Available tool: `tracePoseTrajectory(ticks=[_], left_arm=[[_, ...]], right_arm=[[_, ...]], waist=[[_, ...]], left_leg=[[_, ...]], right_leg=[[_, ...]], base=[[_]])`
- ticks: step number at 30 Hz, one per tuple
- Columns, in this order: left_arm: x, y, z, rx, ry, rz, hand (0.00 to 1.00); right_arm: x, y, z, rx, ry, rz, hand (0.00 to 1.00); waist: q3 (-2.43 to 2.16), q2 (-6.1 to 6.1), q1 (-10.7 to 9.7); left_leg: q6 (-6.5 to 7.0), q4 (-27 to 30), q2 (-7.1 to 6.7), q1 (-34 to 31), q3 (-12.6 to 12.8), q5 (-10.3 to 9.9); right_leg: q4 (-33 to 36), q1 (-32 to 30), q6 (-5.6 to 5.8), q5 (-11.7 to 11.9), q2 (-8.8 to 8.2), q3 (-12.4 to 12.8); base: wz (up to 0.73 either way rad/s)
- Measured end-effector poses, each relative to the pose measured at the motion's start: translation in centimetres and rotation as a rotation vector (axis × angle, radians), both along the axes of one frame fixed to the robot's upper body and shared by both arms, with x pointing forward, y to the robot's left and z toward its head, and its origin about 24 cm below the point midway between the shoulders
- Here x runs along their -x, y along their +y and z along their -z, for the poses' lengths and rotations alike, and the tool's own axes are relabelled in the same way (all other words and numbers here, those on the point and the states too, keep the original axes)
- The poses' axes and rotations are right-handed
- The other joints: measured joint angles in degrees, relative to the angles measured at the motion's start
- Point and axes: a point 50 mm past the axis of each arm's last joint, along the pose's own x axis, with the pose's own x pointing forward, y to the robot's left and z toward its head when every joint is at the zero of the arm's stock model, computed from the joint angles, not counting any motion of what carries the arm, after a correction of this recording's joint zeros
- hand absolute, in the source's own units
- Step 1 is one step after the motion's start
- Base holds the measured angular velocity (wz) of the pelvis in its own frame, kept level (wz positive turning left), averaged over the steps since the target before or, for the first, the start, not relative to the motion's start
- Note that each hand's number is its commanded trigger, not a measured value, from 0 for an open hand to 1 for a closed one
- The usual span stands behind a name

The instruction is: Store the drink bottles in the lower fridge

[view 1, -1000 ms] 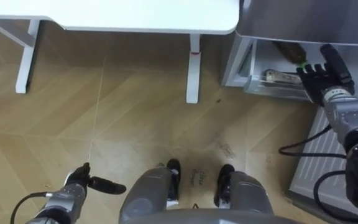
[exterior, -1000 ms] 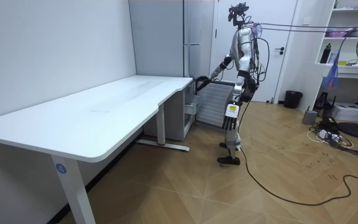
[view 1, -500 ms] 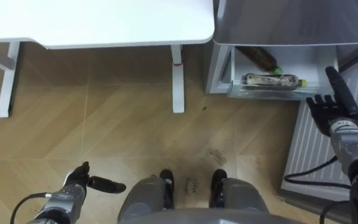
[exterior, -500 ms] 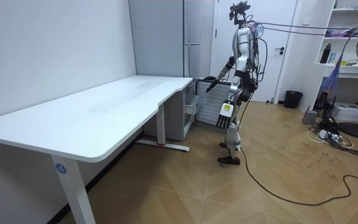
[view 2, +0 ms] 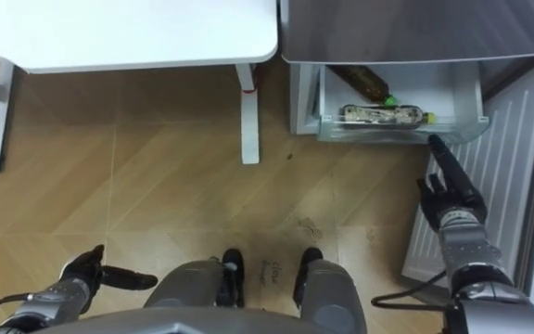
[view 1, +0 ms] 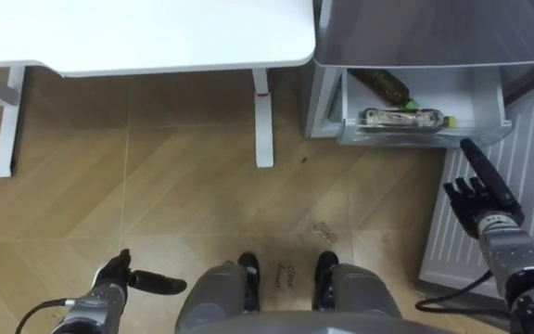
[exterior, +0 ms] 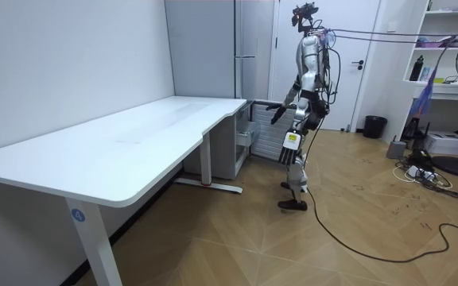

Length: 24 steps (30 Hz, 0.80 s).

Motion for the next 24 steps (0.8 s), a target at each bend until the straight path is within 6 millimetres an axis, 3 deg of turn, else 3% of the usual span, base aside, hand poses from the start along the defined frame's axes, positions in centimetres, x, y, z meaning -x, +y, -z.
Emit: tracePoseTrajectory(ticks=[4, 13, 21, 24], left_arm=[[0.2, -0.1, 0.1, 0.003, 0.004, 0.000, 0.00], [0.0, -0.2, 0.0, 0.004, -0.002, 0.000, 0.00], [0.3, 0.0, 0.1, -0.004, 0.012, -0.002, 0.00], [1.1, 0.3, 0.2, -0.018, 0.031, -0.011, 0.00]], right_arm=[[-0.1, 0.5, 0.2, 0.014, 0.018, -0.044, 0.00], [-0.2, 0.6, 0.2, 0.016, 0.020, -0.054, 0.00], [-1.0, 0.7, -0.2, 0.000, -0.008, -0.042, 0.00], [-1.9, 0.9, -0.7, -0.014, -0.039, -0.032, 0.00]], waist=[[0.01, 0.54, 0.29], [0.01, 1.30, 1.08], [0.16, 1.08, 1.52], [0.43, 0.67, 2.11]], left_leg=[[0.00, 1.64, 0.59, -0.78, 0.04, -0.89], [0.09, 3.06, 0.46, -3.03, 0.10, -1.38], [-0.10, 5.78, -0.68, -6.00, -0.56, -1.64], [-0.25, 10.29, -0.65, -9.39, -0.53, -3.15]], right_leg=[[0.02, -0.13, -0.01, 0.00, 0.44, -0.02], [2.09, -2.68, -0.04, -0.63, 0.09, 0.12], [8.30, -6.69, -0.43, -3.65, -1.84, -0.49], [12.95, -10.26, -0.72, -5.45, -2.18, 0.14]], base=[[-0.03], [0.00], [0.11], [0.00]])
